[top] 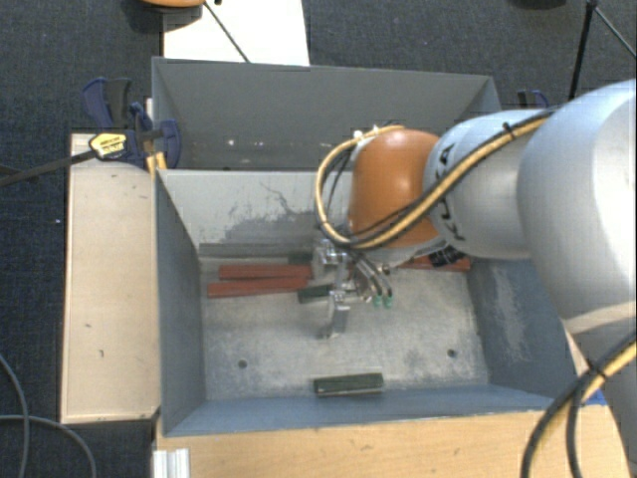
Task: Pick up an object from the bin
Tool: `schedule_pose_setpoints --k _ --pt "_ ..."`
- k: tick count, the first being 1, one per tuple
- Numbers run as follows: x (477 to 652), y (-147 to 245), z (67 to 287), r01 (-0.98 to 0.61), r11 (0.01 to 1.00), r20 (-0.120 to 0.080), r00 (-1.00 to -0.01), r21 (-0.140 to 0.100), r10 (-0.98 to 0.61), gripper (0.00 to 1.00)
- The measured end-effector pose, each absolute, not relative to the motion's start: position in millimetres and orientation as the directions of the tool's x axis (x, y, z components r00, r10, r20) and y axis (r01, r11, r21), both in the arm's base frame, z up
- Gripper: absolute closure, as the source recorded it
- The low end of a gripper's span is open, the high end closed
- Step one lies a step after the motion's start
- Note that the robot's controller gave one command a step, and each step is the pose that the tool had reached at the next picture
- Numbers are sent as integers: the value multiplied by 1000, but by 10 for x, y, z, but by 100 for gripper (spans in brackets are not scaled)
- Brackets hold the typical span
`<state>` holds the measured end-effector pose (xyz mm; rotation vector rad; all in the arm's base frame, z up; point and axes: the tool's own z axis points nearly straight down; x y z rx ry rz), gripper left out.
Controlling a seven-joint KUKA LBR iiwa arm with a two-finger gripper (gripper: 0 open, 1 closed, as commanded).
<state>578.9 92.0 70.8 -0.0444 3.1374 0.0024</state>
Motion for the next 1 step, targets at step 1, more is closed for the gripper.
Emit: schedule_pose_setpoints --k 1 --pt "5799 921 720 -26 1000 -7 -1000 2 -26 100"
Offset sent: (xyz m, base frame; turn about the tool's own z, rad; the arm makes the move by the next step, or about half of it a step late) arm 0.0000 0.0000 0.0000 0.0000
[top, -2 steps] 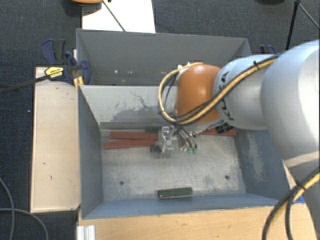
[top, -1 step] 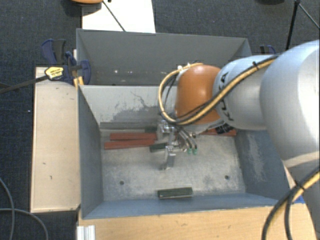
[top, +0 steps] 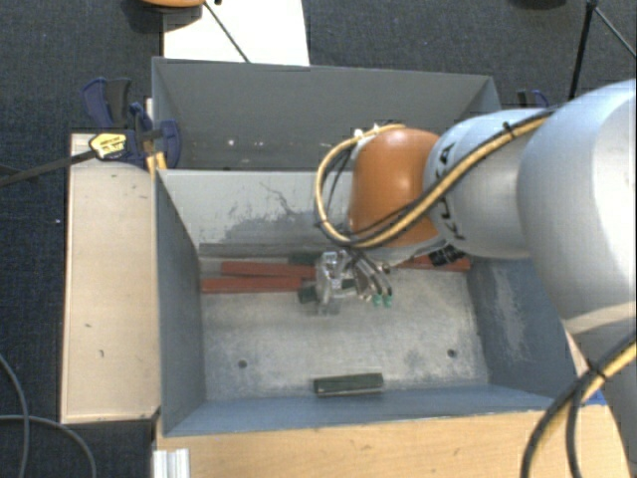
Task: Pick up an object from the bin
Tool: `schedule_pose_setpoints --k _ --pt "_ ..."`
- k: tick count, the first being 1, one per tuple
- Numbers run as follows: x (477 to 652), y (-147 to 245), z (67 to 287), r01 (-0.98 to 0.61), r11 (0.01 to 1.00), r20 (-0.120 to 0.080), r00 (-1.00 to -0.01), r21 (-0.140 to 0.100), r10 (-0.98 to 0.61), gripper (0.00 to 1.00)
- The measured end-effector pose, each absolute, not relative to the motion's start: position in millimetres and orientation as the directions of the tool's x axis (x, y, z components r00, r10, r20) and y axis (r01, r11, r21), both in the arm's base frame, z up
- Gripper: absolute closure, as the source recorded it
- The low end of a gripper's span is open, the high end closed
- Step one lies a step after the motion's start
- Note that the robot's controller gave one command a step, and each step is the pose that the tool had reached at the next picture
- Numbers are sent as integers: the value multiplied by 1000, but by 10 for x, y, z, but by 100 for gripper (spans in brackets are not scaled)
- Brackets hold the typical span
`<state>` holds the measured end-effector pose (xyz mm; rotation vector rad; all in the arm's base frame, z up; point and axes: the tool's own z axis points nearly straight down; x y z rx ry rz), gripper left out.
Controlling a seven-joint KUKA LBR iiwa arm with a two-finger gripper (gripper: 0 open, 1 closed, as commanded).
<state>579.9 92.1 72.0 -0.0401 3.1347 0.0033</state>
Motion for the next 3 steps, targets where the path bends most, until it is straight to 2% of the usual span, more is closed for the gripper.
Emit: schedule_pose_setpoints --k 1,2,3 --pt "5789 920 708 -25 1000 -4 -1000 2 -25 0" --pt "5792 920 710 -22 1000 -5 -1000 2 -22 100" --pt "5792 920 710 -22 1000 -5 -1000 2 -22 100"
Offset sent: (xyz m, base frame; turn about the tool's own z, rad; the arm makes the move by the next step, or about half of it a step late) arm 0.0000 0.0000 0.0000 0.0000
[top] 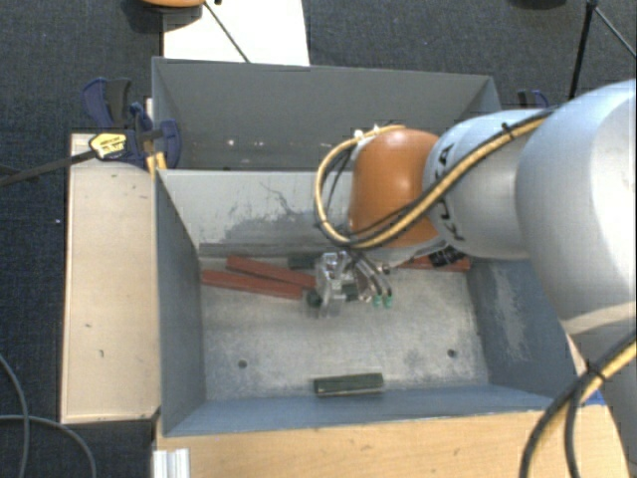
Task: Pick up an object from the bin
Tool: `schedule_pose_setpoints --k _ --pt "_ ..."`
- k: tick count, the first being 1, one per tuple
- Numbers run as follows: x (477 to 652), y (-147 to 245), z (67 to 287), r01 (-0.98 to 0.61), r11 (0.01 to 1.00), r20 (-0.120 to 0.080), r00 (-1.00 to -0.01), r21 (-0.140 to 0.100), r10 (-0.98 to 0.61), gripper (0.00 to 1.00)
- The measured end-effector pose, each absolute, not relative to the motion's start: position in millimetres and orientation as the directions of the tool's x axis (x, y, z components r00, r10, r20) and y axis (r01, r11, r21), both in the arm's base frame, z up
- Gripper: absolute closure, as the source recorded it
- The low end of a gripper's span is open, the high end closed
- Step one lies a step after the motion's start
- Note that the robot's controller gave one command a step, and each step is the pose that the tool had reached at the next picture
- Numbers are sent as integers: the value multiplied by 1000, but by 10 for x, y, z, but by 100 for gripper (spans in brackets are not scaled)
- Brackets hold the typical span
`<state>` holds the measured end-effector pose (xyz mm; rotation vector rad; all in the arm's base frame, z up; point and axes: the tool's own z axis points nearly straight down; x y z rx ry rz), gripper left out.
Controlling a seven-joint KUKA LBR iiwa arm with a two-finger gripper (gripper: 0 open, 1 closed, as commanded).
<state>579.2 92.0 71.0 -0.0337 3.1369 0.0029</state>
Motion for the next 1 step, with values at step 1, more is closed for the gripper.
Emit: schedule_pose_setpoints --k 1 --pt "5401 1061 2318 -131 991 -5 -991 1 -131 100"
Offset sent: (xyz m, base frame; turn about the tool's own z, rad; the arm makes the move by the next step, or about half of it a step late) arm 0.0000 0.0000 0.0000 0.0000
